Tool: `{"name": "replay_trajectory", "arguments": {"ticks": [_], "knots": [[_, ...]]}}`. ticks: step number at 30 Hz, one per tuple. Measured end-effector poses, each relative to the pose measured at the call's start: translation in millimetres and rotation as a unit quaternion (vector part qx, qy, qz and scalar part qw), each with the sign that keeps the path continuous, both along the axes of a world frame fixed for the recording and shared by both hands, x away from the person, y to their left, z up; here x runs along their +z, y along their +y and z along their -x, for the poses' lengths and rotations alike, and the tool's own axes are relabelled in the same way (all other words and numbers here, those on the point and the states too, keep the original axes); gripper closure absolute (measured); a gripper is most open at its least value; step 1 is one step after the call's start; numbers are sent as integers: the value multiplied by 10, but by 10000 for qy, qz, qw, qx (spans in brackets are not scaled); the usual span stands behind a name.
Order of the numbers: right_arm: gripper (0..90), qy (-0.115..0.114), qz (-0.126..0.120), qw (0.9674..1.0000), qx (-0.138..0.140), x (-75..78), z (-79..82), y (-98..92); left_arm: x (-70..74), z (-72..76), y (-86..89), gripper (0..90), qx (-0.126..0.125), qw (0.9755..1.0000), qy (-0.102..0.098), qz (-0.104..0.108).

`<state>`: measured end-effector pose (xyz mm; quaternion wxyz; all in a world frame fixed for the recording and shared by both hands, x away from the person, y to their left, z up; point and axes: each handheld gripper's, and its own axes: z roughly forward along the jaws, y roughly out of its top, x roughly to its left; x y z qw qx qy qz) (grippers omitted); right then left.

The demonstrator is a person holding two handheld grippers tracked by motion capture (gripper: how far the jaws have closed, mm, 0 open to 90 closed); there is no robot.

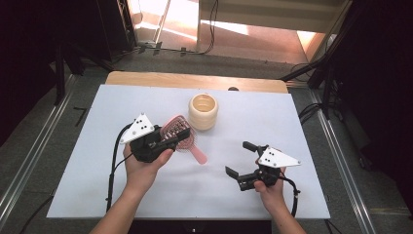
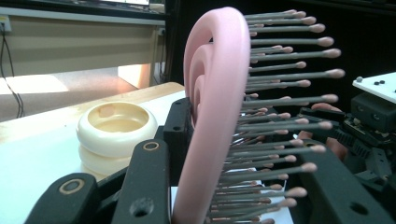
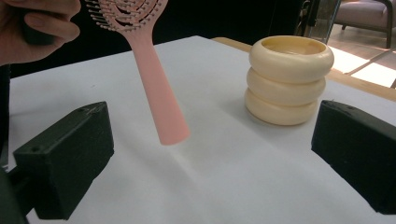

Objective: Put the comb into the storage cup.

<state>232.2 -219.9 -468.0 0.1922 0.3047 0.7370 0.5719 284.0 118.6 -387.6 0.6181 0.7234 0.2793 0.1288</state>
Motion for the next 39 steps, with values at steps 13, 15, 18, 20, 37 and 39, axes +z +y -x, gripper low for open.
{"name": "replay_trajectory", "arguments": {"ticks": [13,15,18,20,37,39], "knots": [[0,7,3,9997,-262,-53,71,-366,46,-109,4,638,78,10000,22,5],[0,23,24,9995,-326,-70,81,-420,57,-126,10,638,108,9999,17,12],[0,34,47,9992,-393,-86,96,-487,72,-145,12,639,140,9999,10,47],[0,44,42,9990,-439,-97,104,-537,79,-161,22,638,161,9998,-2,72],[0,17,-174,9968,-782,-140,116,-921,116,-295,33,639,287,9995,18,132],[0,22,-185,9963,-833,-149,119,-958,128,-315,38,639,292,9995,5,133]]}}
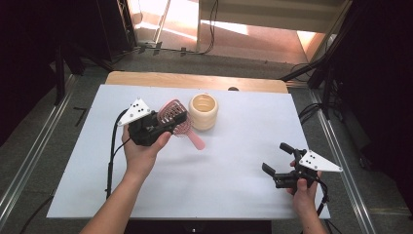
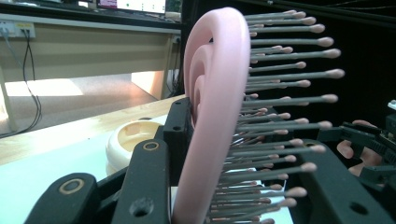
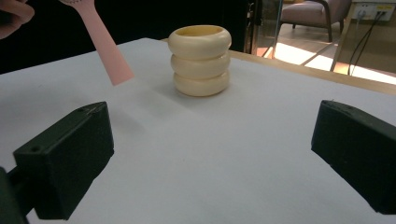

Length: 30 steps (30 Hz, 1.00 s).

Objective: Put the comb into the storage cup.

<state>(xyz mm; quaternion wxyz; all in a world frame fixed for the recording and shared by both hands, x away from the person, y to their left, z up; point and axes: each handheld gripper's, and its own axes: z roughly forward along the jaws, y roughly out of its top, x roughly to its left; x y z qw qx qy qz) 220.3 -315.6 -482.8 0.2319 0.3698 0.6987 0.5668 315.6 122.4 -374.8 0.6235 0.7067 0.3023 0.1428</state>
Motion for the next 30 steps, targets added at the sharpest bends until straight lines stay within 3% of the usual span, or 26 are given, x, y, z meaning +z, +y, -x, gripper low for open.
{"name": "replay_trajectory", "arguments": {"ticks": [8,30], "knots": [[0,26,-92,9999,-129,-35,-7,-93,40,-64,-2,639,60,10000,-36,-5],[0,4,-90,9999,-77,-50,-12,-133,172,-249,-166,639,73,9999,-90,-39]]}}
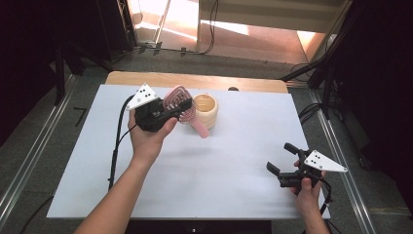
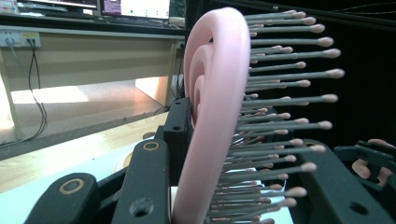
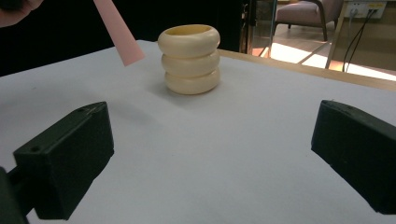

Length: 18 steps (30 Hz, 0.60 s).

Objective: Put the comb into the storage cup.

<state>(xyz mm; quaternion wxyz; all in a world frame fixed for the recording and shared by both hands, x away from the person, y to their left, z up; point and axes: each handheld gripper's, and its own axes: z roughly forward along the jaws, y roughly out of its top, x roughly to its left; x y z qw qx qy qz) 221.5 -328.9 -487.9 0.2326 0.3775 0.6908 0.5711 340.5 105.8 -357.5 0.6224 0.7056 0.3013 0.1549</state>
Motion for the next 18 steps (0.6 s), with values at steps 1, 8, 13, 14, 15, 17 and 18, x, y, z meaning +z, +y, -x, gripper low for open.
{"name": "replay_trajectory", "arguments": {"ticks": [1,8,13,14,15,17,18], "knots": [[0,25,-3,10000,0,-1,2,2,3,-8,-6,638,2,10000,-3,12],[0,-2,16,10000,37,-2,3,4,26,-74,-24,639,44,10000,5,44],[0,17,-7,10000,30,-6,5,1,52,-126,-37,638,81,10000,-10,34],[0,17,-6,10000,27,-6,7,0,59,-139,-36,639,80,10000,-10,20],[0,7,-5,10000,26,-6,7,-1,62,-145,-35,638,82,10000,-10,21],[0,10,-3,10000,19,-6,9,-2,76,-164,-38,639,97,9999,-32,26],[0,-1,-2,10000,21,-7,8,-1,83,-171,-38,638,100,9999,-34,22]]}}
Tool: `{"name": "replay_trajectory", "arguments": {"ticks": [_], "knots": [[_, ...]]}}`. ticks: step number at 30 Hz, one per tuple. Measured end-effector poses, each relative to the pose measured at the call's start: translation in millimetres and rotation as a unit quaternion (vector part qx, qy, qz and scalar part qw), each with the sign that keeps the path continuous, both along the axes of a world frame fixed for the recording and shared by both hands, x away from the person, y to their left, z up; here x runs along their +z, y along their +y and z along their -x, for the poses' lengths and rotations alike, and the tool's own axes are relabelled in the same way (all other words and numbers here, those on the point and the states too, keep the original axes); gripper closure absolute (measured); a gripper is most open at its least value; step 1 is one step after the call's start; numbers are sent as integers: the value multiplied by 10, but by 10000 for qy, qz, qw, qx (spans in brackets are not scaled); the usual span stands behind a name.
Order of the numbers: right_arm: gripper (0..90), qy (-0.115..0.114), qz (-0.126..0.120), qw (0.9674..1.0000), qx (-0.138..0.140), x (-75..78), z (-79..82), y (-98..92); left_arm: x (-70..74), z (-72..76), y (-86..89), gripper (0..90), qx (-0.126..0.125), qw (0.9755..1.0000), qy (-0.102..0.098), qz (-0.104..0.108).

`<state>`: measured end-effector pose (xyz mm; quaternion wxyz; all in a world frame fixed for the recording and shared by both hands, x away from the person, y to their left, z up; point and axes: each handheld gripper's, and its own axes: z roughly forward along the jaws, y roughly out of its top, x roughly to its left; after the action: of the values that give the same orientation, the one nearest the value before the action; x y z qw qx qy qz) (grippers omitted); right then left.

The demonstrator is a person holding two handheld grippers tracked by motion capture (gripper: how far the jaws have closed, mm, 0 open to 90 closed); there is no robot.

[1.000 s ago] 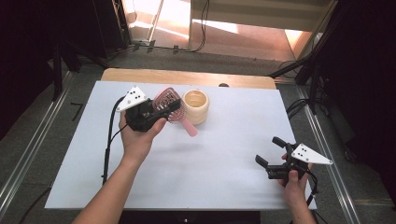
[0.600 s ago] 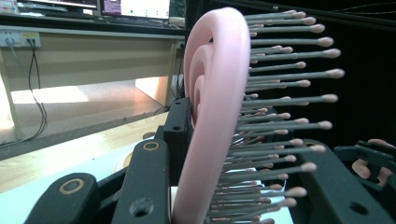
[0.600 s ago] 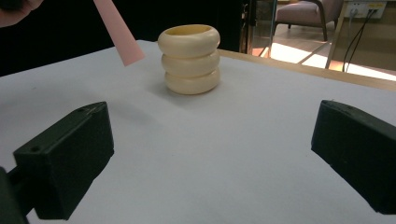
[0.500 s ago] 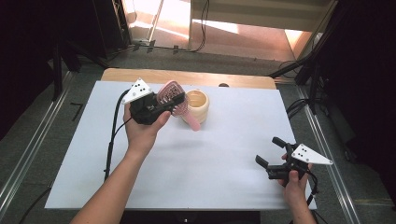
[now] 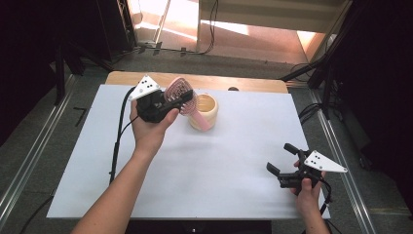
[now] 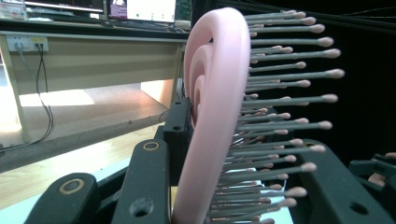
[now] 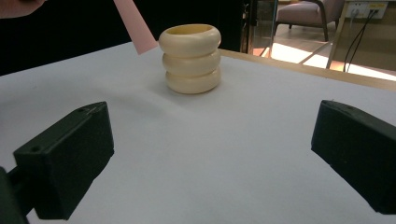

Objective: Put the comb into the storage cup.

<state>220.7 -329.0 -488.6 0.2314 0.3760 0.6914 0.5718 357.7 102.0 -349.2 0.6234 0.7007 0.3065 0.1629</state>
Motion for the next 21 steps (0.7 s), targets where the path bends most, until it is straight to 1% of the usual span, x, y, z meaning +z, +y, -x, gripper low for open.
{"name": "replay_trajectory", "arguments": {"ticks": [11,14,18,21], "knots": [[0,-17,3,10000,-3,4,2,-2,64,-61,-28,639,25,9999,-15,113],[0,-24,-10,10000,0,7,4,-1,93,-84,-47,639,39,9999,-39,117],[0,-14,-13,10000,-4,7,4,0,119,-125,-81,639,47,9999,-64,62],[0,-4,-17,10000,-12,6,4,-4,123,-164,-96,639,46,10000,-43,38]]}}
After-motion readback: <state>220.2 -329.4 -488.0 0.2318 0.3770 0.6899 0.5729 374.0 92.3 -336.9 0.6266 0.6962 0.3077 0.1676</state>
